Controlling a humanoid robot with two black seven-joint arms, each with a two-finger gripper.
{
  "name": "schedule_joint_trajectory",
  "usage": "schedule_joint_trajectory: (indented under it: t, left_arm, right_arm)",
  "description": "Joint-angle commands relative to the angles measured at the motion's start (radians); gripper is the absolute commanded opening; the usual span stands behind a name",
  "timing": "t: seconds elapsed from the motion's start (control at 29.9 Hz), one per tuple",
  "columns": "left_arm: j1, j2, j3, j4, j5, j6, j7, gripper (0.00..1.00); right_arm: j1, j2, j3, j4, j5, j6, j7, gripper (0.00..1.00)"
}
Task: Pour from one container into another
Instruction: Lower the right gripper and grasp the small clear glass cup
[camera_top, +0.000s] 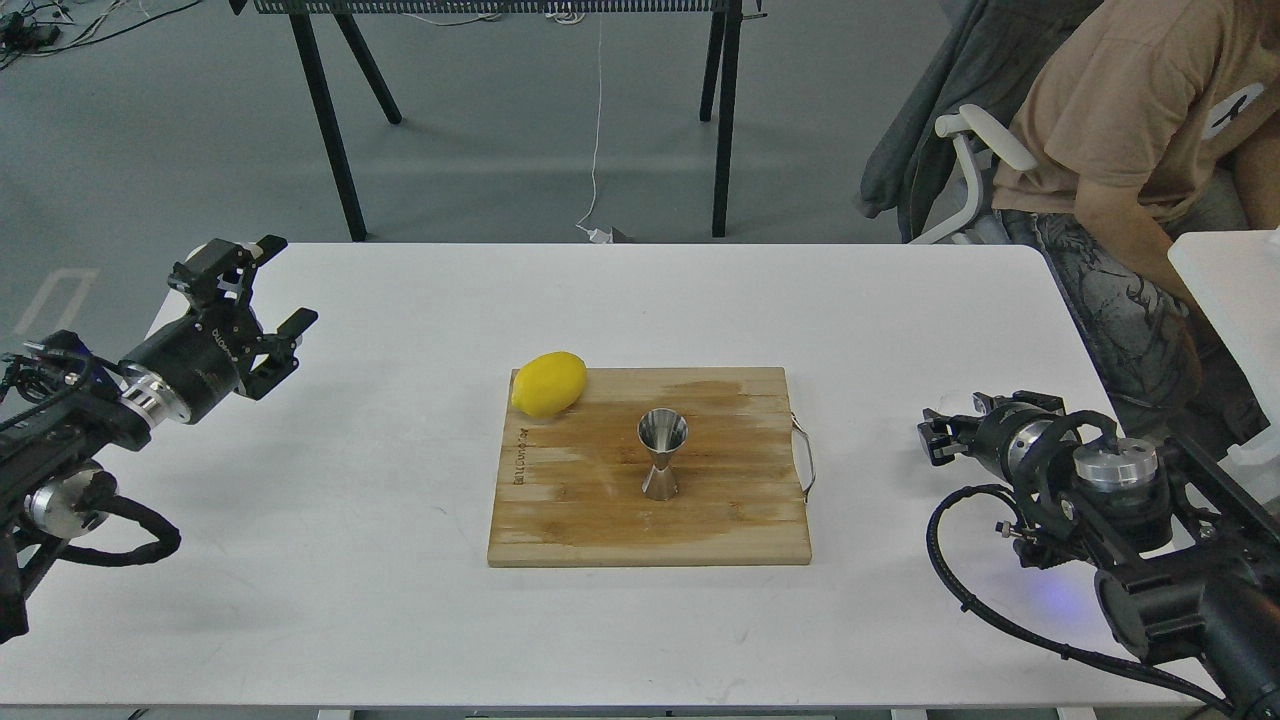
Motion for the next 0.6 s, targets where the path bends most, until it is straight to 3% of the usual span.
schedule_joint_trajectory:
  t: [0.0, 0.57]
  left_arm:
    - [0.000, 0.000, 0.000, 0.001, 0.000, 0.000, 0.000, 0.95]
    - [0.000, 0.000, 0.000, 0.000, 0.000, 0.000, 0.000, 0.95]
  right_arm:
    - [-0.002, 0.000, 0.000, 0.000, 0.000, 0.002, 0.000, 0.49]
    - [-0.005, -0.002, 0.002, 0.045, 0.000, 0.035, 0.003, 0.41]
